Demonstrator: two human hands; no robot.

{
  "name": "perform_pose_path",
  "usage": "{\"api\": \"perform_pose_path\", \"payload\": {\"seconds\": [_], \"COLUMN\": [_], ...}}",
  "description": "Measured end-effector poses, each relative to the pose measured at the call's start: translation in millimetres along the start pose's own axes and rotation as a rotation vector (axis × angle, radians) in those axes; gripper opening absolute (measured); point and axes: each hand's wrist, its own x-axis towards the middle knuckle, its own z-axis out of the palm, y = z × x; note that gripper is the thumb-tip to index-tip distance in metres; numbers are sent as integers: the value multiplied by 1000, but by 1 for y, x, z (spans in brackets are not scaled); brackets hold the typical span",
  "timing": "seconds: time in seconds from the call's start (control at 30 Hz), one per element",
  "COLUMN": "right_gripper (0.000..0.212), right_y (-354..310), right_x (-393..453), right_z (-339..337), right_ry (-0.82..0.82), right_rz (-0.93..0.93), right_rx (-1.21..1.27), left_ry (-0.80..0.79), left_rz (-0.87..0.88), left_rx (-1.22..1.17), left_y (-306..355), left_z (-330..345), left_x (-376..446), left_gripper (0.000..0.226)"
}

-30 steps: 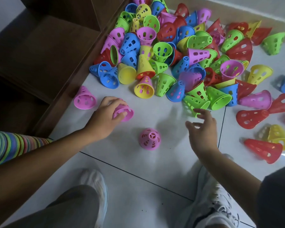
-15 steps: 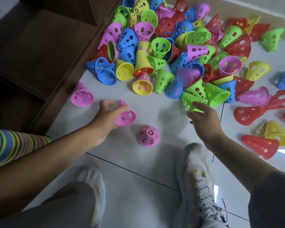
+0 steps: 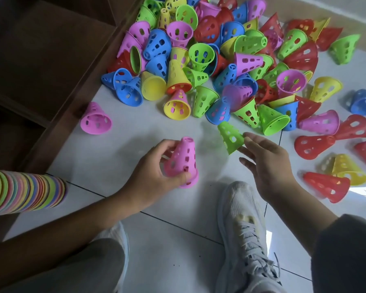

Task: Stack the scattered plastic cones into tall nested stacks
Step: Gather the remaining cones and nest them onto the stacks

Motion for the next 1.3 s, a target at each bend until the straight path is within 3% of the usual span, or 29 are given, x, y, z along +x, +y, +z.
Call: {"api": "perform_pose_path", "payload": {"seconds": [0.2,0.43,0.63,0.87,1.0,1.13,1.3], "right_gripper": [13,19,17,22,22,20,15], "right_y": [-4,-4,3,7,12,13,12], "right_x": [-9,-18,-21,-17,-13,-11,-9], "right_z": [2,11,29,44,50,50,47], "right_ry": [-60,-171,-294,-497,-571,-579,-506], "right_rz": [32,121,158,121,69,21,3], "right_rx": [91,224,189,14,-149,-246,-313], "left_ry": [-46,-72,-115,70,240,395,430], "left_rz": [173,151,183,163,87,-11,-213], "left_rx": [263,354,422,537,491,427,343], "left_y": [-25,-46,-49,-63,-68,-64,-52], "left_z": [6,9,-1,-61,-86,-103,-119], "left_x": [2,12,15,10,12,20,42], "left_gripper": [52,51,60,61,50,45,65]}}
